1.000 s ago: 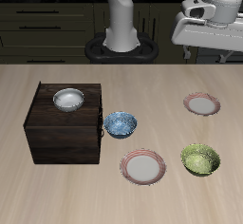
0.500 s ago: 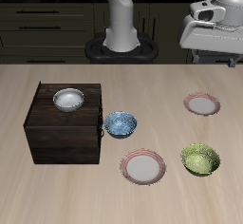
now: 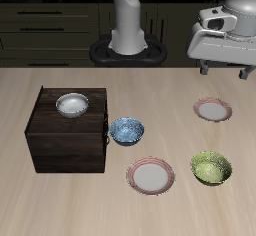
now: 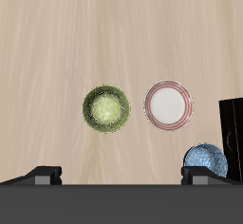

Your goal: Stack the green bowl on the blue bowl

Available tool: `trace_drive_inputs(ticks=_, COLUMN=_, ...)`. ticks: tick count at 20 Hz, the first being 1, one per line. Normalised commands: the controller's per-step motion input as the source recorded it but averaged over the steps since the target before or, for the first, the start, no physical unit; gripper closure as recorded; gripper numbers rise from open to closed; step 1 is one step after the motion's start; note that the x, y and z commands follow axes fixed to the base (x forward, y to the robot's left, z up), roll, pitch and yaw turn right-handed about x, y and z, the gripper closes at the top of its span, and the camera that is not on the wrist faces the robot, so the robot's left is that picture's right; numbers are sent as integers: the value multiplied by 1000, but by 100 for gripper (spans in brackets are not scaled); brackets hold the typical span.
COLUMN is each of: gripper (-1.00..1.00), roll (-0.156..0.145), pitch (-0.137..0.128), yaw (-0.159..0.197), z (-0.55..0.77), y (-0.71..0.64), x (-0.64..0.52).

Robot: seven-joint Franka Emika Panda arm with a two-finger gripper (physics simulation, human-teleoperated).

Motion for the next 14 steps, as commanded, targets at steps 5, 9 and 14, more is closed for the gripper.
trace_drive_inputs(ticks=5, gripper=-100, roll=18, pitch=-2, yaw=-13, z=-201, y=3, x=26)
trace_drive_inputs(ticks=9, gripper=-100, roll=-1, pitch=-2, yaw=-25, z=-224, y=25, x=1)
trace_drive_inputs(ticks=14, gripper=-100, roll=5, pitch=6, yaw=-11, z=-213, y=36, x=18)
